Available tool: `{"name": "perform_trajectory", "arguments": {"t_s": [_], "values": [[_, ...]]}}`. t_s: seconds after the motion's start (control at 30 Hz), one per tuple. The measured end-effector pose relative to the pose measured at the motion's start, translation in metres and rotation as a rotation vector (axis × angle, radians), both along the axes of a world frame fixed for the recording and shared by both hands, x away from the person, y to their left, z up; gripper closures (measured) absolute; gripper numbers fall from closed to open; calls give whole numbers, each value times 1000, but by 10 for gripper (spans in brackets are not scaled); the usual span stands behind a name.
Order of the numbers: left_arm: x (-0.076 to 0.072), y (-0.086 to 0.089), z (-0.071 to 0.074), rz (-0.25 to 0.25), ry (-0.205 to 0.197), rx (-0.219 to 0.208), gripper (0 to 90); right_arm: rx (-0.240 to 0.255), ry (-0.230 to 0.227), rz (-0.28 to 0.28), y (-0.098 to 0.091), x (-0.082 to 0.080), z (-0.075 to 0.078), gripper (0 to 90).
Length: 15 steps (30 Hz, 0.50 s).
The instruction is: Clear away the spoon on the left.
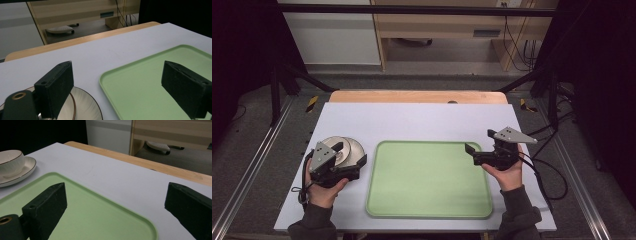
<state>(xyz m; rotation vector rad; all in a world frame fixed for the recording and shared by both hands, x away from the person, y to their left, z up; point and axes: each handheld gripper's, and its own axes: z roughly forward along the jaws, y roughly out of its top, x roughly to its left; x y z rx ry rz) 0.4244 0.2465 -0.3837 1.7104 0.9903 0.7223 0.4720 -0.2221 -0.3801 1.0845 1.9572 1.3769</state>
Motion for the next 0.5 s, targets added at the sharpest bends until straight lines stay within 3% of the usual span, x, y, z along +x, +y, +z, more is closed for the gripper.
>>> {"name": "perform_trajectory", "arguments": {"t_s": [0.5], "values": [[-5,11,9,14,-13,-8,107,-9,9,-24,-2,-1,1,44]]}}
